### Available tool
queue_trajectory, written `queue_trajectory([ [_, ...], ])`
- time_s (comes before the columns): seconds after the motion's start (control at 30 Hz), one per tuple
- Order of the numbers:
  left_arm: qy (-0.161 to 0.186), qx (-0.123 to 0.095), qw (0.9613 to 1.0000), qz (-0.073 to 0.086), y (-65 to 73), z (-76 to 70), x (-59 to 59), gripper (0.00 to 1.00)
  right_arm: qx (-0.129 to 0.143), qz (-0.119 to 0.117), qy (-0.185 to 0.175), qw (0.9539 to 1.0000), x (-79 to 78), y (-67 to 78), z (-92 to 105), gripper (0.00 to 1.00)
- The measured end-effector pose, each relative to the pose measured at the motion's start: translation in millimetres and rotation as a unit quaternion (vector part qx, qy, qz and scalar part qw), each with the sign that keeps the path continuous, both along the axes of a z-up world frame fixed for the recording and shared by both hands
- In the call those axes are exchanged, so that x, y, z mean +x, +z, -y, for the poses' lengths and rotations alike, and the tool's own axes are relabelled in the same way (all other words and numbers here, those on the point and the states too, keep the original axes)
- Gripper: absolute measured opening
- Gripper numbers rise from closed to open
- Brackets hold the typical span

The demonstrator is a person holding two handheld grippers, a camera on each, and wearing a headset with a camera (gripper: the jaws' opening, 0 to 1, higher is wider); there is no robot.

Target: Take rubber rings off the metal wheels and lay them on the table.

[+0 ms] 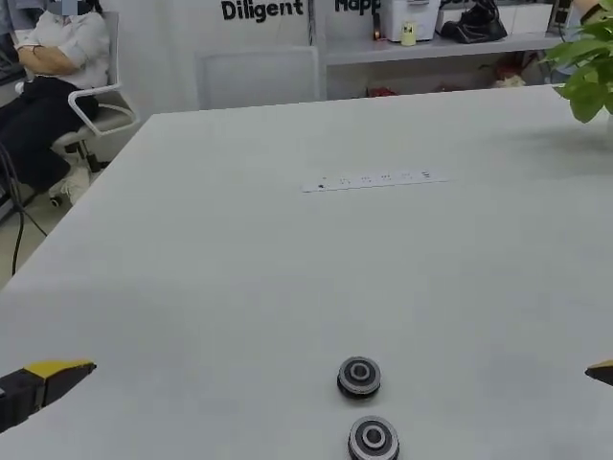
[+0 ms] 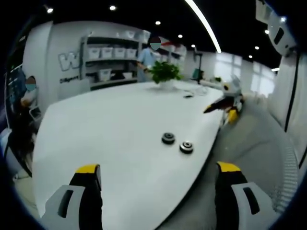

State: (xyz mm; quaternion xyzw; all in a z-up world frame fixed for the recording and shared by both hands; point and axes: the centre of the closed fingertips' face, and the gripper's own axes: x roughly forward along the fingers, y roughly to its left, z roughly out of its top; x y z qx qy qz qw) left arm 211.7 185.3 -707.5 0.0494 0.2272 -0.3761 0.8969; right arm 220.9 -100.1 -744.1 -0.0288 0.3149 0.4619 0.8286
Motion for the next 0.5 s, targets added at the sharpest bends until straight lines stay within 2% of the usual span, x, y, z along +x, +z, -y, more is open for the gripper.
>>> queue_trajectory([
  [0.33,-0.009,0.002,1.0000,0.003,2.6,4.8,3.4,1.00,0.002,0.001,0.004,1.0000,4.4,3.0,-2.2,0.94],
  [0.5,-0.019,0.004,0.9998,0.006,5.1,12.5,7.3,1.00,0.002,0.001,0.003,1.0000,7.5,3.3,-3.5,0.94],
])
